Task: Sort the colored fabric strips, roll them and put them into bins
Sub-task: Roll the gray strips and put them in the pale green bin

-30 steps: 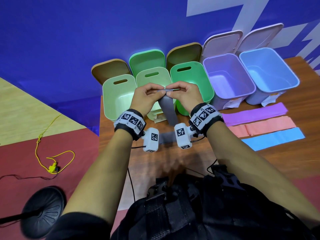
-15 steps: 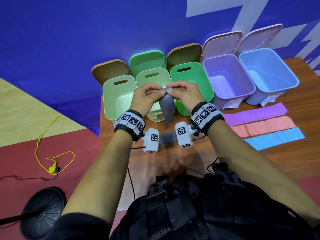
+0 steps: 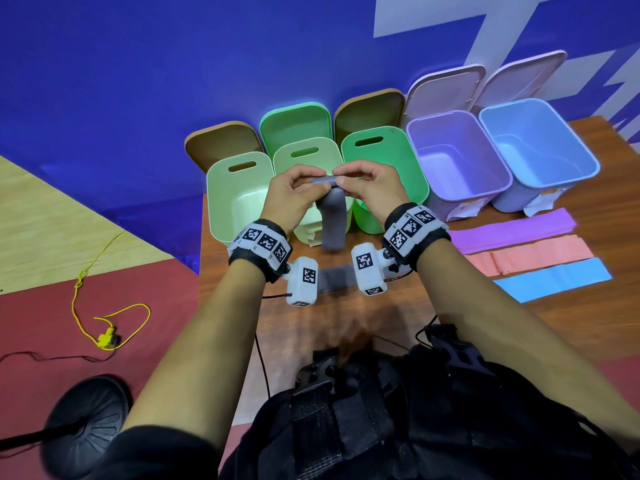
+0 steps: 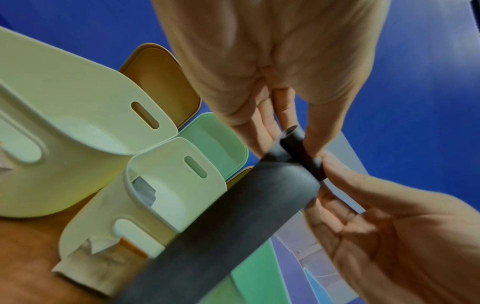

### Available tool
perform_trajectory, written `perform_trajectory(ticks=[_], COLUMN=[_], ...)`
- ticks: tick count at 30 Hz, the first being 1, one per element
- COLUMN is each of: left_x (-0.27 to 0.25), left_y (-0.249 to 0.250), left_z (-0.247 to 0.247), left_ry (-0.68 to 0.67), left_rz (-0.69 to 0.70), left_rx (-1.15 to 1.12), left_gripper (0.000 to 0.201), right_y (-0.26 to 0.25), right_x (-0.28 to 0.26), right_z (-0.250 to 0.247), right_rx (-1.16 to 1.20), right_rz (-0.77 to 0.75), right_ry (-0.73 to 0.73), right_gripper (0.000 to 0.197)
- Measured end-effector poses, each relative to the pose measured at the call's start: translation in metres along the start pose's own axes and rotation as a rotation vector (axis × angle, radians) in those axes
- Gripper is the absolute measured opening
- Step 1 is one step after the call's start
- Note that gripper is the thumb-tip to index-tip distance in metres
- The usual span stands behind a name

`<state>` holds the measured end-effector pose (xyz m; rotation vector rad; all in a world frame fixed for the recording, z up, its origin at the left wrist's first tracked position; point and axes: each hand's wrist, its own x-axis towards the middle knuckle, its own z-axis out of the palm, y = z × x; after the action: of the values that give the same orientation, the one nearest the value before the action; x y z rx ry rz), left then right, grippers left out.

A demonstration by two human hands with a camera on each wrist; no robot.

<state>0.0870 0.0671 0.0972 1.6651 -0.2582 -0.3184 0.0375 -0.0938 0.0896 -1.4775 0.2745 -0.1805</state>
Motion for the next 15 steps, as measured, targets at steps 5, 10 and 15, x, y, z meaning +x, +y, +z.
perform_trajectory(ticks=[5,10,15], left_x=[-0.0015,0.0006,0.0015], left_y=[-0.0053,-0.0073,-0.0048], left_z=[0.0017,-0.0018,-0.0014], left_ry=[-0.006,-0.01,0.006], left_rz=[-0.043,-0.036,-0.028], left_rx=[-0.022,-0.002,-0.023], left_gripper=[0.012,0.013,0.02], right_y=[0.0001,-0.0022,-0.001], right_x=[0.0021,0.0002,-0.0008], right_z=[-0.002,-0.0019,-0.0003], right_rx=[-0.03,0.007,0.046], right_rz=[-0.024,-0.009,0.049], right_ry=[0.015,-0.023,-0.025], right_gripper=[0.021,0.024,0.017])
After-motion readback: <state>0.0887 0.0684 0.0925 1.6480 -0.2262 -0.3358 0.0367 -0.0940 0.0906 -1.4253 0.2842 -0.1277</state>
